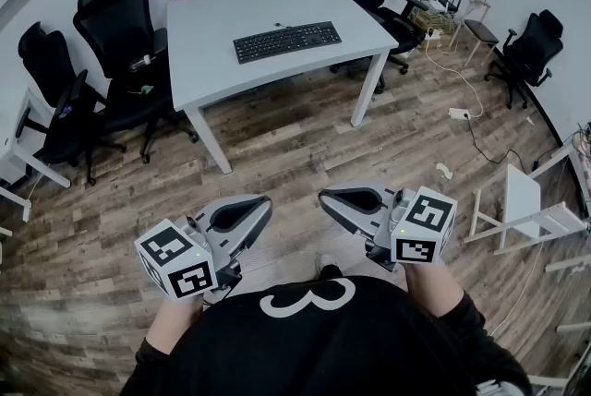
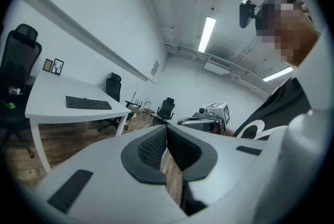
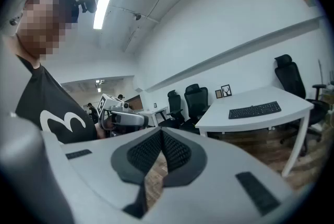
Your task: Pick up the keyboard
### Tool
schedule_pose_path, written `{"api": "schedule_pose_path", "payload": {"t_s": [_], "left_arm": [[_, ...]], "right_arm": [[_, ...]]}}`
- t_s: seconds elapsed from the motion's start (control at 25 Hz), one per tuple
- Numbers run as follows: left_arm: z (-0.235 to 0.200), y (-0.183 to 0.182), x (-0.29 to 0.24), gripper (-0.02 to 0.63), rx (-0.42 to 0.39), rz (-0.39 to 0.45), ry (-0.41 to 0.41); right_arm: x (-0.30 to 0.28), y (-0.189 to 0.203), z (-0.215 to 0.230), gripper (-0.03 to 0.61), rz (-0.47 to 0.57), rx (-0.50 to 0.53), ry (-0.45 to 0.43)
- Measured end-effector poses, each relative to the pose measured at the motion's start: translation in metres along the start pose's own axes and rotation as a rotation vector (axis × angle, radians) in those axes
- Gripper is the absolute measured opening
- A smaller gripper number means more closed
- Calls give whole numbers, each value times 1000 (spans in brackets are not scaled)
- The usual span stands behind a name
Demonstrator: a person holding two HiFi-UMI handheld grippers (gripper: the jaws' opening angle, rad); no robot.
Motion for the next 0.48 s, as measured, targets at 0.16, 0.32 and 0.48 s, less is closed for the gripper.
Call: {"api": "schedule_pose_path", "payload": {"t_s": [0.16, 0.32, 0.48], "left_arm": [[1, 2, -7, 14, -8, 0, -15], [1, 4, -21, 14, 2, -2, -18], [-1, 5, -39, 14, 8, -6, -23]], "right_arm": [[7, -1, 7, 9, 4, -6, 4], [14, -3, 18, 9, -3, -20, 1], [19, -6, 35, 9, 6, -62, -8]]}}
Point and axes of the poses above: the fingertips, and each gripper's own axes: x backward along the fingers, z to its right, y out of its underside, the point moved 10 cm from there along x, backward along the fingers, and after that the axes turned 12 degrees about z, right-handed, at the moved point
